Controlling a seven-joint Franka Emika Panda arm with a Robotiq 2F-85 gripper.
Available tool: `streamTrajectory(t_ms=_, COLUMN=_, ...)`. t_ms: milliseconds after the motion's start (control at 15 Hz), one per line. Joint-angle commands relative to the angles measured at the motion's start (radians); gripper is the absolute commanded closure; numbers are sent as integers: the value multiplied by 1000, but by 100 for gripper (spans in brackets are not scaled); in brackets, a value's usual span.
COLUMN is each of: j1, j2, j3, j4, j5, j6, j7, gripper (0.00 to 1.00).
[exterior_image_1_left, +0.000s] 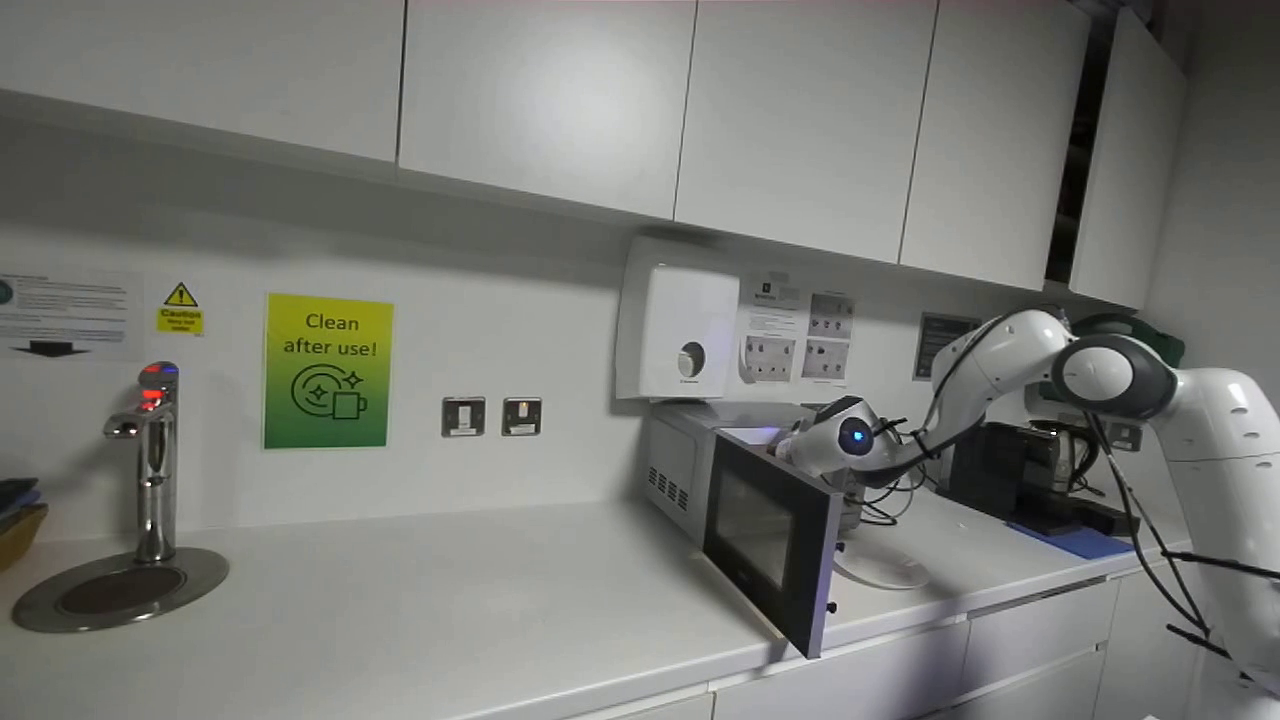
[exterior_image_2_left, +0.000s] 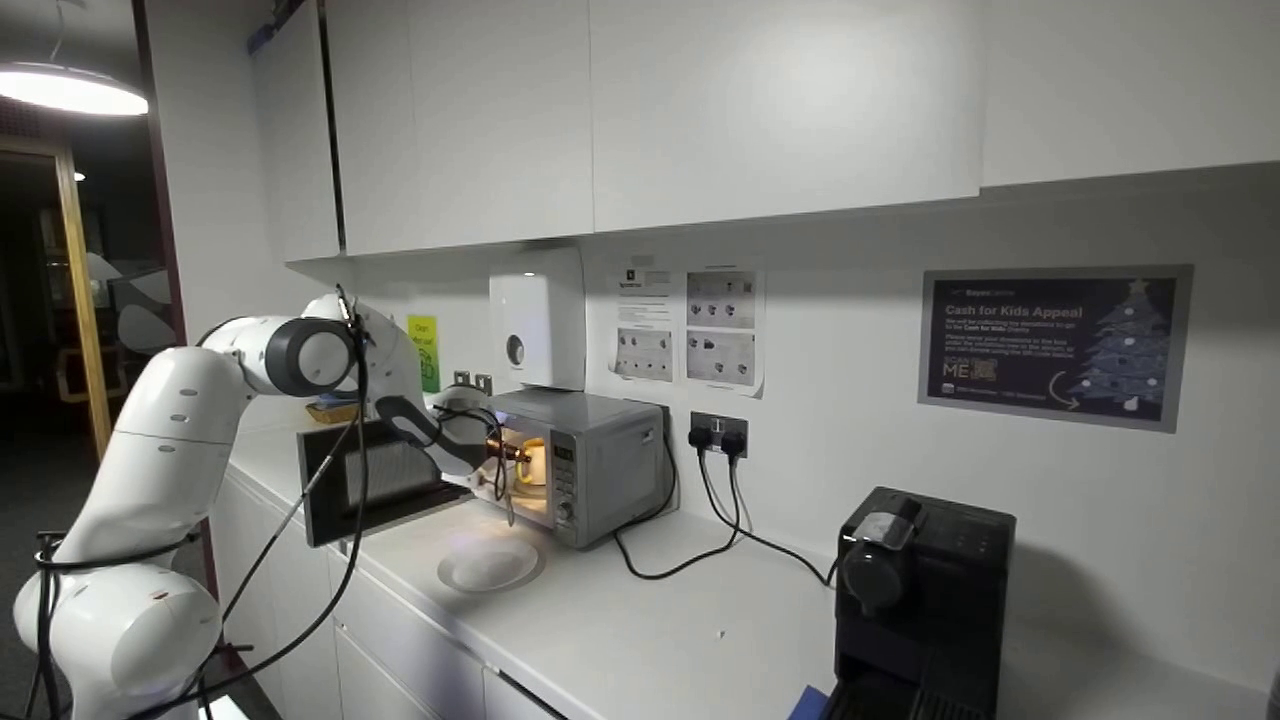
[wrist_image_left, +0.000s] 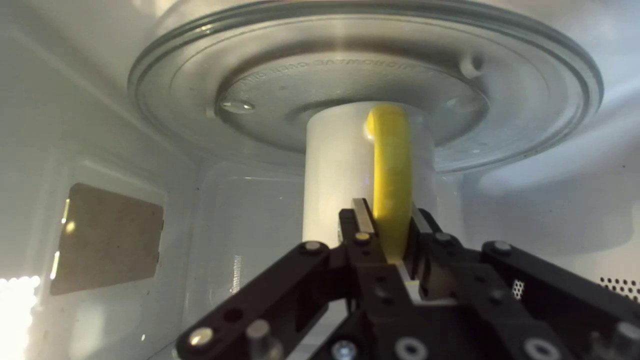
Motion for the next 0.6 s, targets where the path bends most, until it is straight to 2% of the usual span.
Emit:
streamTrajectory(t_ms=0, j1=-13, j2=-73, j3=5, j4=-46, j5=-30, j6=55, j7=51, gripper=95)
streamTrajectory(t_ms=533, j1=-5, j2=-165, j3=-2, j4=-134, j5=-42, j6=58, j7=71, gripper=95)
